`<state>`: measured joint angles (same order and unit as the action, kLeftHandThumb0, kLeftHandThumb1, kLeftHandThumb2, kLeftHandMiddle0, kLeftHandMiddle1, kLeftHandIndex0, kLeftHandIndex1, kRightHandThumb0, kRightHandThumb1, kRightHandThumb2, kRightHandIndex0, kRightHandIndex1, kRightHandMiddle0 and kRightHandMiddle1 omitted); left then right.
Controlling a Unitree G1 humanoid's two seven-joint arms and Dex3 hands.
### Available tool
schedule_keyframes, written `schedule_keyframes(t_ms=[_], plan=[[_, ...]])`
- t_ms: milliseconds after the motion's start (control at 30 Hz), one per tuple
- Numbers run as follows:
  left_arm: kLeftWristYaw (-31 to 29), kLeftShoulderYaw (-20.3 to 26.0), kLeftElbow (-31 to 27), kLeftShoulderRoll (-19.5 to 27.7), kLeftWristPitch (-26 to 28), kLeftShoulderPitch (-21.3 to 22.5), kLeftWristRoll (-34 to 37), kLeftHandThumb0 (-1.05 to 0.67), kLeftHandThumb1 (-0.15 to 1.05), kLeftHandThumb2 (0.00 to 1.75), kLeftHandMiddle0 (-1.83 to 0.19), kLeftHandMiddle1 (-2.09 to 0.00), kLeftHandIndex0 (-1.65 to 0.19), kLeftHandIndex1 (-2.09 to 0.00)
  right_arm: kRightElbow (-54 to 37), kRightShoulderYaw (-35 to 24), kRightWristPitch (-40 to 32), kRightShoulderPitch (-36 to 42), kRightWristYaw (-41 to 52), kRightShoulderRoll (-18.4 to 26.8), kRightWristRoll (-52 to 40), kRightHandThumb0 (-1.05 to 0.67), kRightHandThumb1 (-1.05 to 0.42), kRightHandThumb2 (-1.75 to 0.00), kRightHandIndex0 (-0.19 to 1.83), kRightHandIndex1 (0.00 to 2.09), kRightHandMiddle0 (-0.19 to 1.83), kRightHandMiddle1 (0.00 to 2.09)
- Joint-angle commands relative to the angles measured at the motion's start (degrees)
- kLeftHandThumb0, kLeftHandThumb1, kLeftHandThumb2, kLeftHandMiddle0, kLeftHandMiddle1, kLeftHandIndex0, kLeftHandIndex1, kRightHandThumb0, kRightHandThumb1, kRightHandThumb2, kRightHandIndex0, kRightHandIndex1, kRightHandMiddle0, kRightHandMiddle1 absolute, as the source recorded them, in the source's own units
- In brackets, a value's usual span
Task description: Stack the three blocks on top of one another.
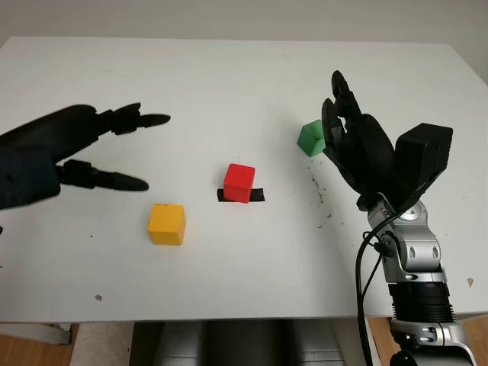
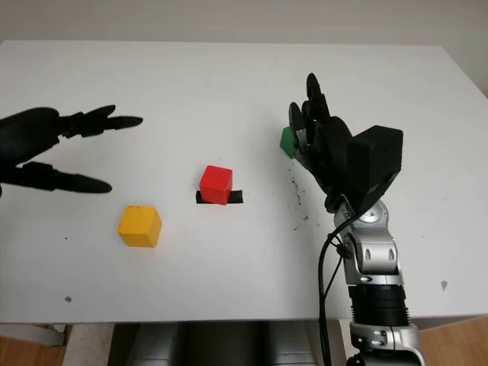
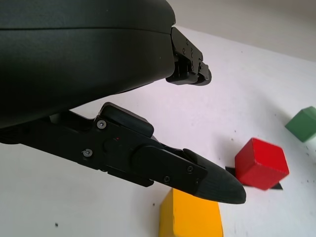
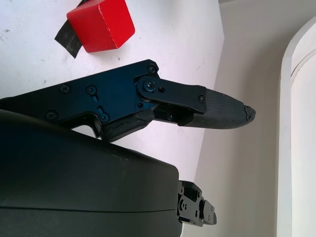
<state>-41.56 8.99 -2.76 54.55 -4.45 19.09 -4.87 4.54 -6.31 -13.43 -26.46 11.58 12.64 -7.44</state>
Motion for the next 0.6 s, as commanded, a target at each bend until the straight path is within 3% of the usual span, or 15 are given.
schedule_keyframes(t_ms=[0,267,567], plan=[[-0.6,1.2,-1.6,1.2,-0.5,-1.3,0.6,-0.88,0.99,0.05,0.14,-0.04,-0.22,-0.05,0.1,-0.2,0.4,-0.4,0.1,0.6,0.1,-0.76,-1.05,-0.62,-0.19,0.00,-0.19,0.00],[-0.2,2.6,-4.3,-0.1,-0.8,-6.4,1.5,-0.89,1.00,0.05,0.18,-0.04,-0.16,-0.03,-0.1,-0.4,0.0,-0.2,0.0,0.3,-0.1,-0.78,-1.05,-0.61,-0.19,0.00,-0.19,0.00],[2.3,1.5,-6.7,-0.6,-1.0,-11.1,-2.4,-0.87,0.99,0.05,0.19,-0.04,-0.08,-0.02,0.5,-0.4,0.9,-0.3,0.2,0.7,0.4,-0.76,-1.05,-0.64,-0.19,0.00,-0.19,0.00]])
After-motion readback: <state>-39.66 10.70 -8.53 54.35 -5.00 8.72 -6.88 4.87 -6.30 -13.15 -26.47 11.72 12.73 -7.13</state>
